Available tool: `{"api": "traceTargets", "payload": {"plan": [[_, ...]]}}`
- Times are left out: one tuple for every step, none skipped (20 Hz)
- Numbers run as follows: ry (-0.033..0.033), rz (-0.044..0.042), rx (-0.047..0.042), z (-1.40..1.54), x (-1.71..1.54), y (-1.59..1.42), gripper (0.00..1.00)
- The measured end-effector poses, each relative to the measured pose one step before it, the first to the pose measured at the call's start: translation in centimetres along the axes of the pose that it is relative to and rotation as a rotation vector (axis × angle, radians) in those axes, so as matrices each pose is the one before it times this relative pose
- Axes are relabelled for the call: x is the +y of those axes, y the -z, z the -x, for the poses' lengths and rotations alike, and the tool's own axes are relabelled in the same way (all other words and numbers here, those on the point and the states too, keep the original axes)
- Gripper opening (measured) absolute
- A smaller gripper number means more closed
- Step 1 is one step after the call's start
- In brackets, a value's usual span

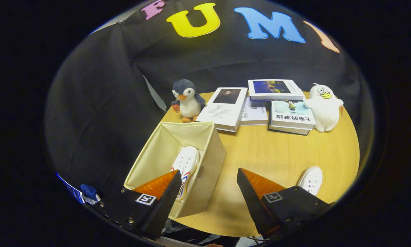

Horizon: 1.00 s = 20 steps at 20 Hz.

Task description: Open the storage box then place both shoes into the box .Put the left shoe in first, then the right shoe, with the right side of both shoes facing outward in a uniform manner.

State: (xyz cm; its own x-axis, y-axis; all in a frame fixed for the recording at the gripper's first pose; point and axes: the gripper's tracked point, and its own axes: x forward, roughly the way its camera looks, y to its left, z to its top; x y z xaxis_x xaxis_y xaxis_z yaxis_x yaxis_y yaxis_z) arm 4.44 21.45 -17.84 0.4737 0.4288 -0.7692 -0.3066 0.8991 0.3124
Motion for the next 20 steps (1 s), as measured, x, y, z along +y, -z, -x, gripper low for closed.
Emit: {"api": "traceTargets", "payload": {"plan": [[0.01191, -0.01259, -0.00284, 0.373, -1.307, -0.018, 0.98], [0.01228, -0.01052, -0.00284, 0.588, -1.182, 0.042, 0.98], [0.01503, -0.00963, -0.00188, 0.527, -1.342, 0.078, 0.98], [0.0129, -0.00996, -0.00087, 0.37, -1.217, 0.093, 0.98], [0.01247, -0.01103, 0.00073, 0.304, -1.271, 0.226, 0.98], [0.01235, -0.01176, -0.00002, 0.332, -1.169, 0.187, 0.98], [0.01431, -0.01145, 0.00052, 0.229, -1.259, 0.398, 0.98], [0.01328, -0.01158, 0.00106, 0.125, -1.223, 0.179, 0.98], [0.01326, -0.0108, 0.00264, 0.085, -1.26, 0.287, 0.98], [0.01531, -0.00988, 0.00328, 0.081, -1.242, 0.228, 0.98], [0.01417, -0.00885, 0.00593, 0.057, -1.169, 0.334, 0.98], [0.01034, -0.00924, 0.00428, -0.042, -1.039, 0.278, 0.98], [0.00985, -0.01005, 0.00397, 0.007, -1.035, 0.285, 0.98], [0.01049, -0.00838, 0.00419, -0.01, -0.982, 0.283, 0.98], [0.01799, -0.00125, -0.00024, -0.075, -1.161, 0.226, 0.98], [0.02529, 0.00466, 0.00277, -0.163, -1.218, 0.223, 0.98], [0.02358, 0.00405, 0.00633, -0.236, -1.134, 0.429, 0.98], [0.01693, -0.00045, 0.00771, -0.181, -0.873, 0.37, 0.98], [0.0076, -0.00651, 0.00883, -0.226, -0.714, 0.379, 0.98], [0.00686, -0.01189, 0.00974, -0.257, -0.694, 0.387, 0.98]]}}
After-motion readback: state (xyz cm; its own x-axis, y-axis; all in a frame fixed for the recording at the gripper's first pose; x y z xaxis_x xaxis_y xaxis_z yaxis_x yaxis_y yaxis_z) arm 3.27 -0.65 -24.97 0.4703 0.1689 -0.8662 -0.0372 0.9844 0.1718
